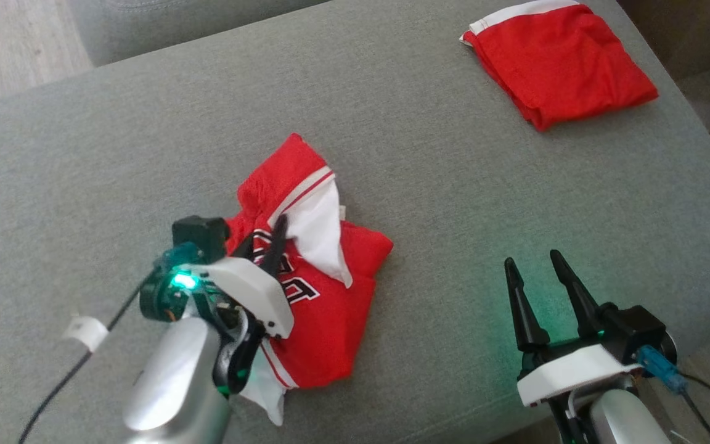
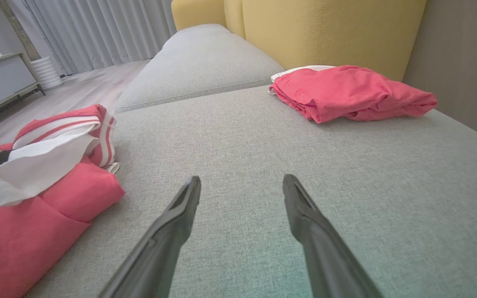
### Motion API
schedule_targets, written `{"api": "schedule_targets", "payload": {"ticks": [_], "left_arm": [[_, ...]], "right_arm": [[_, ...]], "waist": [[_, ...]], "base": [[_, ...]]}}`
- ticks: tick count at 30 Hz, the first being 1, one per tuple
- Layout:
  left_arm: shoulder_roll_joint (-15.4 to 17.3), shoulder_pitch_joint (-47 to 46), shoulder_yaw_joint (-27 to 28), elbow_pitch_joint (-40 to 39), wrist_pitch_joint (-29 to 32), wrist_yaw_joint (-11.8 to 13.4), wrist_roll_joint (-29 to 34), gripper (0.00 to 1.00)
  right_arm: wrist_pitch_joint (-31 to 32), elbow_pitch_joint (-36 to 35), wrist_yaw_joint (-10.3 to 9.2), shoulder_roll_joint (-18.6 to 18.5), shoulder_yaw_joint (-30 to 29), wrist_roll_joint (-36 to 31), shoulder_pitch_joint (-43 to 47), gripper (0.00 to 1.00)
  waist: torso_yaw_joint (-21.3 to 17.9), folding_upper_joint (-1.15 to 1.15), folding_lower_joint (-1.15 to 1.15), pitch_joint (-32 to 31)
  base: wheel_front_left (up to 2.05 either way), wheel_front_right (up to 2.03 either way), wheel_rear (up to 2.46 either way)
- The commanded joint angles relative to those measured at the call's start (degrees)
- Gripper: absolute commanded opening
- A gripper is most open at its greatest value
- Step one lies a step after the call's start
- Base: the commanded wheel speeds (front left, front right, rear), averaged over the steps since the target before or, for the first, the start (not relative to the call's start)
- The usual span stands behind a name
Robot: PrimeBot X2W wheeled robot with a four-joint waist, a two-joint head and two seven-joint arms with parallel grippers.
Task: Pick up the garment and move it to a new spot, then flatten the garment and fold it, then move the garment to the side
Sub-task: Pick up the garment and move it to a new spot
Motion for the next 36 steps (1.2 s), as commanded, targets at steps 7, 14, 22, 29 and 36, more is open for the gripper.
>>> {"api": "schedule_targets", "payload": {"ticks": [7,14,22,29,36], "left_arm": [[-0.8,-1.7,-0.5,2.3,-13.5,-0.3,-0.8,1.0],[-0.6,7.6,0.0,-5.4,-22.9,3.2,-0.6,1.0],[1.1,20.5,2.9,-11.6,-27.9,6.1,-1.7,1.0],[2.8,28.3,5.6,-12.8,-30.3,6.8,0.2,1.0],[2.8,32.3,12.0,-15.4,-30.5,5.0,4.6,1.0]], "right_arm": [[-0.6,-1.6,0.43,-0.1,0.9,-1.3,-0.5,1.0],[-0.6,-4.5,0.43,-0.1,-2.5,-3.2,2.0,1.0],[-0.6,-6.7,0.43,-0.1,-7.1,-5.1,5.0,1.0],[-0.6,-6.6,0.43,-0.1,-9.6,-5.9,6.5,1.0],[-0.6,-5.0,0.43,-0.1,-10.1,-5.6,7.1,1.0]], "waist": [[2.9,0.0,-0.01,-2.5],[7.8,0.0,-0.01,-6.7],[14.3,0.0,-0.01,-10.9],[17.7,0.0,-0.01,-12.4],[18.7,0.0,-0.01,-12.8]], "base": [[0.0,0.0,0.0],[0.0,0.0,0.0],[0.0,0.0,0.0],[0.0,0.0,0.0],[0.0,0.0,0.0]]}}
